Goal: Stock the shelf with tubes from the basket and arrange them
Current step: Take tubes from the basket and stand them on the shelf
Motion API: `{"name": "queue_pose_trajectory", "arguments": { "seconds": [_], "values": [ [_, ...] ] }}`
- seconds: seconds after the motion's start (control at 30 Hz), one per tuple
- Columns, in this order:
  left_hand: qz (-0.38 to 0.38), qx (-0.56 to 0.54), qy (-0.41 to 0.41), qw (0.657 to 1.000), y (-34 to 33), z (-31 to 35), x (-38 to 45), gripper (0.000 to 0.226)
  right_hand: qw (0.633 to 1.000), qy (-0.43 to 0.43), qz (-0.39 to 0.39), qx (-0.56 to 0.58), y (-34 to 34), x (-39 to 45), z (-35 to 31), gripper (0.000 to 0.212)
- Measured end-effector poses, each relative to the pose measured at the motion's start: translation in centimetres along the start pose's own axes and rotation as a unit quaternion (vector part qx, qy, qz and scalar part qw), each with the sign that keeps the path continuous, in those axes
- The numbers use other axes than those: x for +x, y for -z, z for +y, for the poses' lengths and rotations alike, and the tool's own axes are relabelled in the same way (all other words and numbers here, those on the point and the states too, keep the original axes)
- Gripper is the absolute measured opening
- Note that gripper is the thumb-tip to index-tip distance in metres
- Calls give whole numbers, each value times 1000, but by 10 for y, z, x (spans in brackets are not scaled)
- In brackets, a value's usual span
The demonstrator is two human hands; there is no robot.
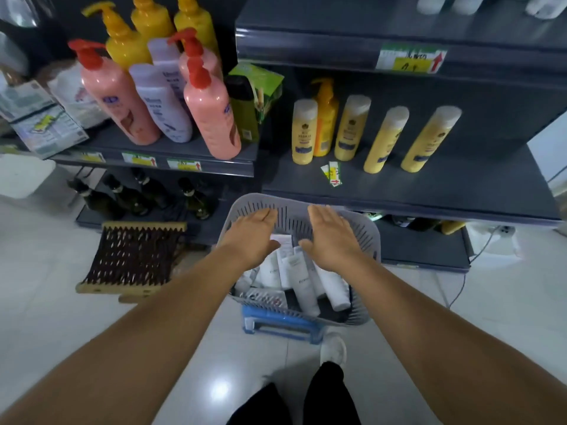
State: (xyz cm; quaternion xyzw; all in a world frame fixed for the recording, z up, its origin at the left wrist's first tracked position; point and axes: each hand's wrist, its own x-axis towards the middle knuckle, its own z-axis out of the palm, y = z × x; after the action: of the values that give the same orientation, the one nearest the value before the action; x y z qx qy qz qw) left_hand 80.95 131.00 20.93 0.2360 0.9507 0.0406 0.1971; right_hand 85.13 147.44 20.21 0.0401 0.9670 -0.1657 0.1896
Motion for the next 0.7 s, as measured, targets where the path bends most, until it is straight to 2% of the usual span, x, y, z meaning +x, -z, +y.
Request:
{"name": "queue_pose_trajectory", "arguments": {
  "seconds": [0.27,0.47,0.7],
  "values": [
    [-89,3,50,995,-71,-21,19,73,996,11,-85,-1,-68,26,25,79],
    [-129,-19,111,985,-120,-49,44,79,986,33,-162,-5,-121,48,21,79],
    [-177,-52,160,970,-168,-58,66,79,969,30,-243,-27,-173,62,4,45]
  ]
}}
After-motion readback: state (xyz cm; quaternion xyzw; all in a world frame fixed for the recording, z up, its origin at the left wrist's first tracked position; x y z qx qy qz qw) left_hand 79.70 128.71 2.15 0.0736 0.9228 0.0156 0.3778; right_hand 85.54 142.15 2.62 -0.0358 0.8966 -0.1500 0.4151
